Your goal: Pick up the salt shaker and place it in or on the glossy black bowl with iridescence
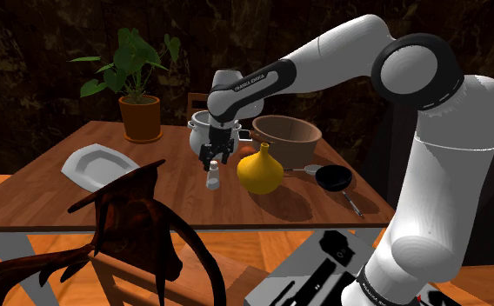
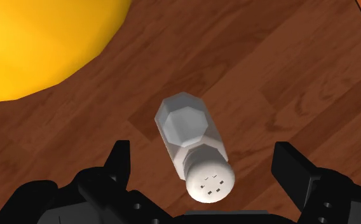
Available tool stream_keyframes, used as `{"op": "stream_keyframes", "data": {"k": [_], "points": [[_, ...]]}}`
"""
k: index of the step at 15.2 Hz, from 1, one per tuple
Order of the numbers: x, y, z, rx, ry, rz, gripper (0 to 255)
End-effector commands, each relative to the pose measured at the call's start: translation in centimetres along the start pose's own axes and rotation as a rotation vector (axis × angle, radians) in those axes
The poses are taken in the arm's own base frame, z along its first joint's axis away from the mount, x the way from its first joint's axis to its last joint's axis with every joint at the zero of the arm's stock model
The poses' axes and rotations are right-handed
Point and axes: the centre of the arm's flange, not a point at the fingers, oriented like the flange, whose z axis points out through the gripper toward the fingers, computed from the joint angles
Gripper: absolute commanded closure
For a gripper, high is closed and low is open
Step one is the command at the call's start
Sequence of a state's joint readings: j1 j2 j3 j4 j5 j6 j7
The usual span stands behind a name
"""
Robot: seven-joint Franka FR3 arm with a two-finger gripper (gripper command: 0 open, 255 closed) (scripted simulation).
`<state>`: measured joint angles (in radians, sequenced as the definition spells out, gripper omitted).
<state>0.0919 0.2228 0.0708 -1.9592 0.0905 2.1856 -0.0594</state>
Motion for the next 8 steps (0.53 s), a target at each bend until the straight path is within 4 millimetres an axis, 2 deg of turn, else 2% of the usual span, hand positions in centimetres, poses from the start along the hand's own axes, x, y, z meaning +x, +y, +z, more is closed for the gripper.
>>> {"op": "stream_keyframes", "data": {"k": [1, 2, 3, 8], "points": [[0.0, 0.0, 0.01, 0.0, 0.0, 0.0, 0], [0.0, 0.0, 0.0, 0.0, 0.0, 0.0, 0], [0.0, 0.0, 0.0, 0.0, 0.0, 0.0, 255], [0.01, 0.0, 0.0, 0.0, 0.0, 0.0, 255]]}}
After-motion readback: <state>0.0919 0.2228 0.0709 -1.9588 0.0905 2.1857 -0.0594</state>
